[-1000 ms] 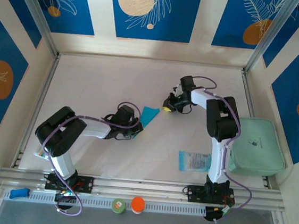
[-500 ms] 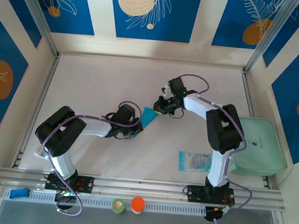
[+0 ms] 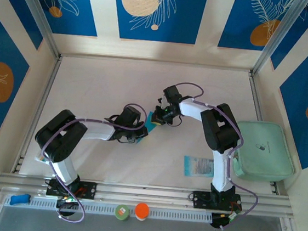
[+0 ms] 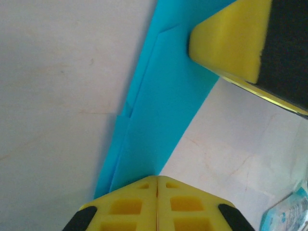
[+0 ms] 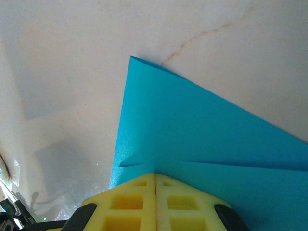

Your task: Fold a paper plane with a square sheet of paper (pick it up from the middle)

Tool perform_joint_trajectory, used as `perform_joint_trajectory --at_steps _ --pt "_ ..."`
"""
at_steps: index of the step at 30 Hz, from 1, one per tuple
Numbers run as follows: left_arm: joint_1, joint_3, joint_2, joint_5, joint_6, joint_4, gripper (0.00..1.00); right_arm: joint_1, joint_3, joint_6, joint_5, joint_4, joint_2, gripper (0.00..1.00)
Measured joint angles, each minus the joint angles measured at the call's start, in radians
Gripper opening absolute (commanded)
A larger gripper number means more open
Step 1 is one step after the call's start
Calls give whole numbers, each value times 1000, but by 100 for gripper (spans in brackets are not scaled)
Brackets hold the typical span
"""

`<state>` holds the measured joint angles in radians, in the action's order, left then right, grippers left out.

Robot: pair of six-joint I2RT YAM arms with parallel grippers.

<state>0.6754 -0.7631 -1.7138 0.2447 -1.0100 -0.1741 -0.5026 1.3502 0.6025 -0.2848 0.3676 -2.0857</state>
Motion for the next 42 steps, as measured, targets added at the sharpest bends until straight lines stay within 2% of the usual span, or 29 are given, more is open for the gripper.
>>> perform_joint_trajectory --at_steps 8,17,26,42 --pt "-6 -99 -60 21 24 -18 10 2 0 0 -2 2 0 5" --pt "-8 -82 -111 21 25 -52 7 12 0 0 -23 1 -7 5" --pt "-13 60 -22 25 20 -133 6 14 9 -3 -56 40 -13 5" --pt "-18 183 119 28 13 -58 7 23 27 -20 -56 66 -22 5"
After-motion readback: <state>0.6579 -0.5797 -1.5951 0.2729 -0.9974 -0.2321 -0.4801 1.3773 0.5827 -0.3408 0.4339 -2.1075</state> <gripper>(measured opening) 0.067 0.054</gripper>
